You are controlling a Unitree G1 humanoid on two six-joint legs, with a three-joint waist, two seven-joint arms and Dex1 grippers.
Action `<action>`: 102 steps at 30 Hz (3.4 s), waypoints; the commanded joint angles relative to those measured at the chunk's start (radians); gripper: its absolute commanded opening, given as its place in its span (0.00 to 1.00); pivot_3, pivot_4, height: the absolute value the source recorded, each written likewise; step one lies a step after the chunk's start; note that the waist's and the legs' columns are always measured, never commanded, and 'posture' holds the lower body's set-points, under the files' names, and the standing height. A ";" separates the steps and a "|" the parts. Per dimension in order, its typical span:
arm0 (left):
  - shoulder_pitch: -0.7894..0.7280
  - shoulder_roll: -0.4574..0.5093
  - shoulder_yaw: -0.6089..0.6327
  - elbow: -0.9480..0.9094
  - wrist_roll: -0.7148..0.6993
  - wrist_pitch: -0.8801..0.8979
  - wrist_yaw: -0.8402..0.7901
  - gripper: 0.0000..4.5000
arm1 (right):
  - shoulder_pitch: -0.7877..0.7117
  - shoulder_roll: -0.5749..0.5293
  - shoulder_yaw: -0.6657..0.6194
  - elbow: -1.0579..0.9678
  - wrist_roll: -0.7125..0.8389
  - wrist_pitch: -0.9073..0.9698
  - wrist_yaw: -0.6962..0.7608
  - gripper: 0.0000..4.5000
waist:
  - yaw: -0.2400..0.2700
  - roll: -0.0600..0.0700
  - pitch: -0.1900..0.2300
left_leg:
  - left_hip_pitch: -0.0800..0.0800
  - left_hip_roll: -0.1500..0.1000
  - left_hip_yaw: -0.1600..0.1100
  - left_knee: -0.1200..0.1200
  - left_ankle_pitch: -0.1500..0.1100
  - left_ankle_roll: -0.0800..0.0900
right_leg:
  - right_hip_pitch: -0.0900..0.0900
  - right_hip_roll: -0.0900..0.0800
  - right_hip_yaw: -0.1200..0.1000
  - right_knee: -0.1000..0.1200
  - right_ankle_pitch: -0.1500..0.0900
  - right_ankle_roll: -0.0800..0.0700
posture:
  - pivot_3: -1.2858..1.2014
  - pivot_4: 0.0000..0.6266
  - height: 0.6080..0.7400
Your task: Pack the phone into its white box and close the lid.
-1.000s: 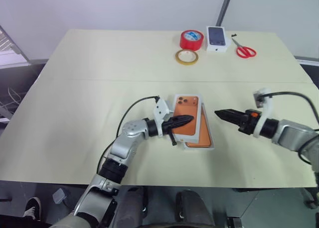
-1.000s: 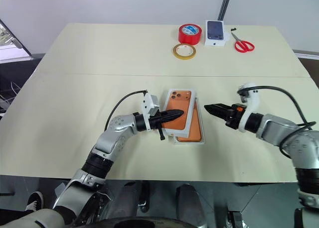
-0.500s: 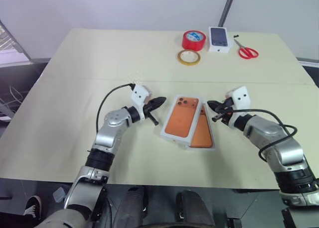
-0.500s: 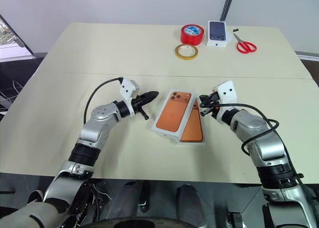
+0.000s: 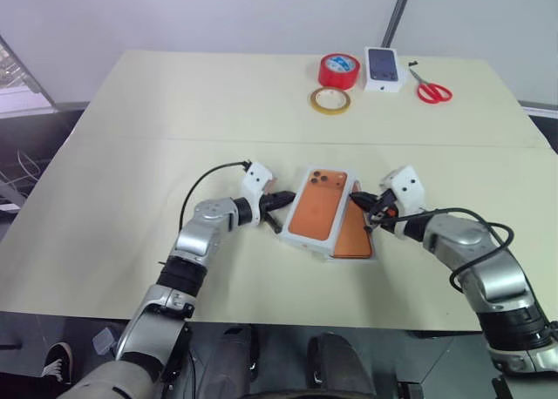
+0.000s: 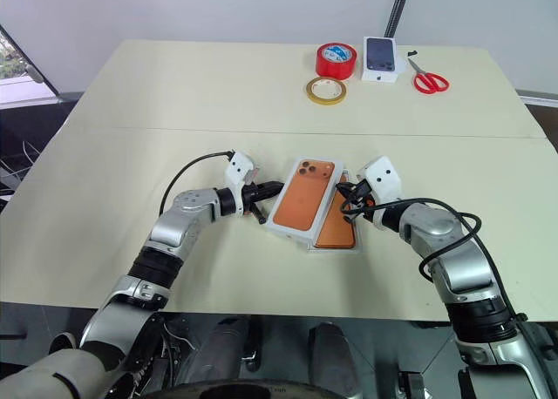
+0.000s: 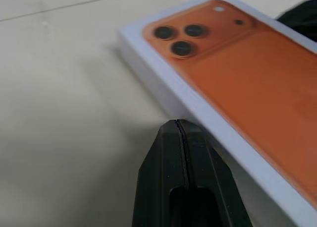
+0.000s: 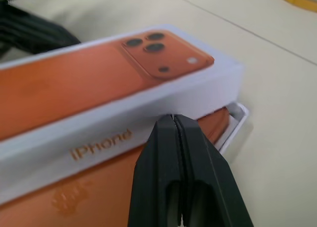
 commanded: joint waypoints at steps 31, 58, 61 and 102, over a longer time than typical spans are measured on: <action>0.042 -0.022 -0.064 -0.211 -0.040 0.097 -0.064 0.00 | 0.086 -0.046 -0.094 -0.036 -0.079 -0.012 0.079 0.01 | 0.000 0.000 0.000 | 0.000 0.000 0.000 0.001 0.000 0.000 | 0.000 0.000 0.000 0.001 0.000 0.000 | 0.52 0.24 0.91; 0.103 0.003 -0.106 -0.284 -0.033 0.093 -0.086 0.00 | 0.207 -0.112 -0.084 -0.143 -0.077 -0.013 0.197 0.01 | 0.000 0.000 0.000 | 0.000 0.000 0.000 0.002 0.000 0.000 | 0.001 0.000 0.000 0.001 0.000 0.000 | 0.52 0.24 0.91; 0.113 0.007 -0.105 -0.289 -0.038 0.114 -0.080 0.00 | 0.211 -0.108 -0.078 -0.141 -0.088 -0.007 0.187 0.01 | -0.001 0.000 0.000 | 0.000 0.000 0.000 0.002 0.000 0.000 | 0.001 0.000 0.000 0.001 0.000 0.000 | 0.52 0.24 0.91; -0.130 -0.100 -0.027 0.072 -0.005 0.010 -0.056 0.50 | 0.138 -0.039 -0.110 -0.128 0.061 0.049 0.242 0.19 | 0.013 -0.002 -0.005 | 0.018 0.001 -0.002 0.003 -0.004 0.005 | 0.024 -0.002 0.000 -0.007 -0.001 0.000 | 0.52 0.24 0.91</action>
